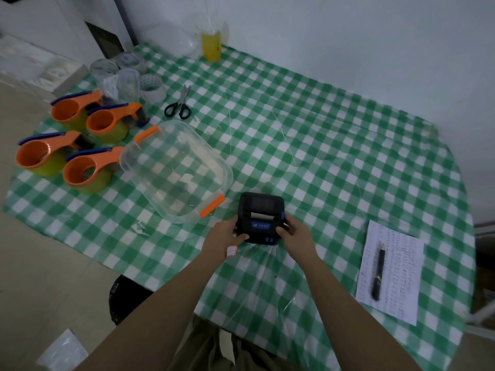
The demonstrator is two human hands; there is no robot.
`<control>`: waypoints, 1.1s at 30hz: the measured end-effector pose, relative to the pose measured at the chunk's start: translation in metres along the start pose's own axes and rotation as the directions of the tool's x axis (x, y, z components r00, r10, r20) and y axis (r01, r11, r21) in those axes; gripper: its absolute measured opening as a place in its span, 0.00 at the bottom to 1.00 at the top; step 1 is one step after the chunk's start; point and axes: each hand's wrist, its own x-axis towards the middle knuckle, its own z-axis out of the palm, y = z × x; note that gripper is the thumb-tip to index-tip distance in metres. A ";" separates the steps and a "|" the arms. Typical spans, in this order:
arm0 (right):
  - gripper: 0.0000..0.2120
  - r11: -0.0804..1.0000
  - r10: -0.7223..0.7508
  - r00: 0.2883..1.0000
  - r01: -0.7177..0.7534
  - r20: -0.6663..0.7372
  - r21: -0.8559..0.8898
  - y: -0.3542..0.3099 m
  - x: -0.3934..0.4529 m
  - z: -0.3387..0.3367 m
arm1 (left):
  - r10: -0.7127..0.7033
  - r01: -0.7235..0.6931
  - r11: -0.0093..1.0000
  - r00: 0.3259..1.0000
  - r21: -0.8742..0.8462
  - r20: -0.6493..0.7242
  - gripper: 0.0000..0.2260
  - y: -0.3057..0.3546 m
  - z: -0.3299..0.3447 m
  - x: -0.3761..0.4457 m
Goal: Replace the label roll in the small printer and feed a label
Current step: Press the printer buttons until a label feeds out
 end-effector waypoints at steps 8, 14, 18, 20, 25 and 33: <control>0.21 1.000 0.004 1.000 -0.004 -0.002 0.006 -0.002 -0.002 0.000 | 0.001 -0.001 1.000 1.000 -0.007 0.001 0.19 -0.001 0.000 0.000; 0.21 1.000 0.008 1.000 -0.008 -0.016 -0.001 0.000 -0.002 0.002 | -0.004 0.004 1.000 1.000 -0.010 0.004 0.19 -0.001 0.000 0.000; 0.21 1.000 -0.006 1.000 0.006 -0.021 -0.016 -0.001 -0.003 0.001 | -0.007 0.008 1.000 1.000 -0.018 0.004 0.19 -0.001 0.000 0.000; 0.21 1.000 -0.004 1.000 0.004 -0.021 -0.019 -0.001 -0.003 0.001 | -0.011 0.011 1.000 1.000 -0.017 0.002 0.19 -0.001 0.000 0.000; 0.21 1.000 0.002 1.000 -0.002 -0.022 -0.010 -0.001 -0.003 0.001 | -0.007 0.007 1.000 1.000 -0.022 0.001 0.18 -0.001 0.000 0.000; 0.22 1.000 -0.003 1.000 0.002 -0.026 -0.018 -0.002 -0.004 0.001 | -0.002 0.002 1.000 1.000 -0.023 0.001 0.18 0.000 0.000 -0.001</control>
